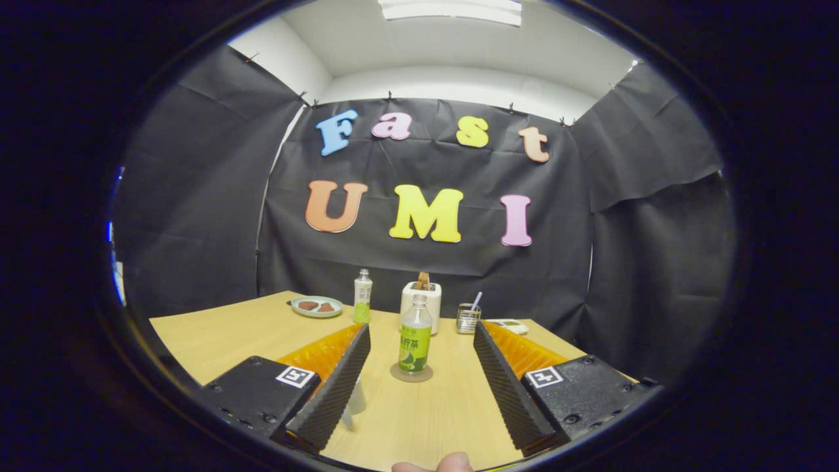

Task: Take the bottle from table, then pour the juice into the cup, finally place the bottle on the coaster

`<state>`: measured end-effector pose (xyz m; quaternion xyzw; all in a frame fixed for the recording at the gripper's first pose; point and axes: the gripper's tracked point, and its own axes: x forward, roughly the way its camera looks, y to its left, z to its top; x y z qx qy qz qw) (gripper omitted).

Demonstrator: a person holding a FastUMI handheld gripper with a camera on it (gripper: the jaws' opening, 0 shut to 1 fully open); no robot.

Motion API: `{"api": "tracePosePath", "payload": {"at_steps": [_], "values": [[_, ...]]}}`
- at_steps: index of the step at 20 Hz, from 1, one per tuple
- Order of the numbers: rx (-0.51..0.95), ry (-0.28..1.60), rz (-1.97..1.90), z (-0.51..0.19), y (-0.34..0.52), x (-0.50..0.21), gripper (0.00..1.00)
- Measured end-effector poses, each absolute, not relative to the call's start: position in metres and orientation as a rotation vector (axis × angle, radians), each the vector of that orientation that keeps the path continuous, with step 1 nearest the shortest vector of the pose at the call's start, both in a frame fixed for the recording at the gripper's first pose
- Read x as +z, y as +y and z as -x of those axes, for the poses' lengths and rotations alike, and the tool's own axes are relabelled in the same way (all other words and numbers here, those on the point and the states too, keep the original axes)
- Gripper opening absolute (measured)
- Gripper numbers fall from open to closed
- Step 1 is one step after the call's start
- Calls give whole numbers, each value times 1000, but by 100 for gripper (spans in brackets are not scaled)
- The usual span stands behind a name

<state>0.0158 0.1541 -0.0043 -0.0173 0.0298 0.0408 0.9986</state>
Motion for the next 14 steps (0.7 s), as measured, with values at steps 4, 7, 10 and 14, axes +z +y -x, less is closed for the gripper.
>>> {"api": "tracePosePath", "payload": {"at_steps": [4, 7, 10, 14], "values": [[77, 61, 6, 15, 161, -14, 100], [89, 71, 9, 30, 170, -30, 100], [80, 61, -20, 43, 171, -40, 100], [63, 43, -38, 49, 174, -44, 100]]}}
